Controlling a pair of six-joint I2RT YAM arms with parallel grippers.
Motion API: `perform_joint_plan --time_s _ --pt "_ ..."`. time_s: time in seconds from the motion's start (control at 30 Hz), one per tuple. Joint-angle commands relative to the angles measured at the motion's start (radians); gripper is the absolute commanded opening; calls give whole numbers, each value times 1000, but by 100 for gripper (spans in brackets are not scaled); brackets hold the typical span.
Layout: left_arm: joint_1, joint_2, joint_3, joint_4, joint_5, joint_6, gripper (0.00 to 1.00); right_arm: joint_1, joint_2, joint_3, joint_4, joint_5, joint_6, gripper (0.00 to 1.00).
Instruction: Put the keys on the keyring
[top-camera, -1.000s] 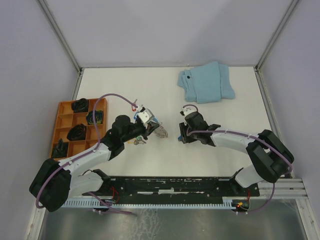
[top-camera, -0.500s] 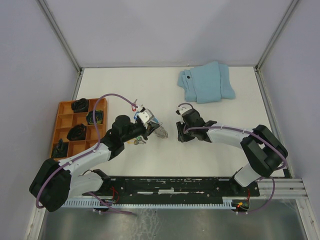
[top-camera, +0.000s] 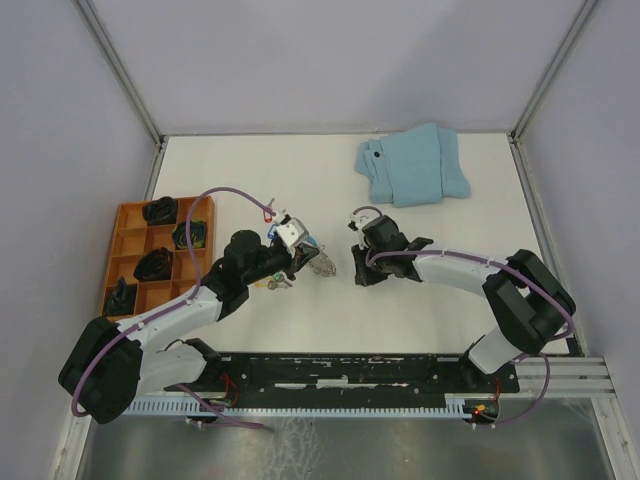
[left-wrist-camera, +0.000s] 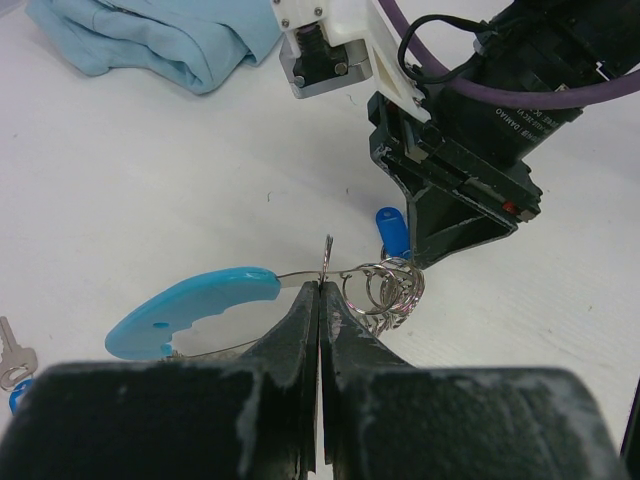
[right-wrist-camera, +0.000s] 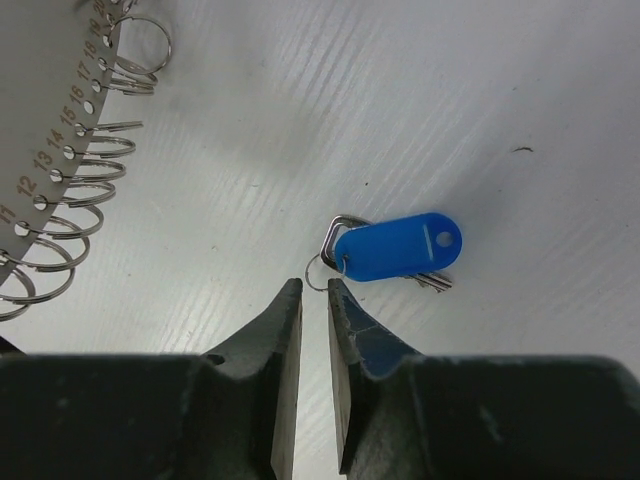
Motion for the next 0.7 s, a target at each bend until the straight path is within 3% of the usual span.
perform_joint_plan --time_s 0.0,0.33,0.67 --pt "2 -18 13 68 23 37 3 -3 -4 55 -22 -11 16 24" --pt "1 -15 16 65 17 36 3 -3 -44 61 -103 123 182 36" --pt "1 -23 15 64 14 34 3 -1 -11 0 22 135 382 38"
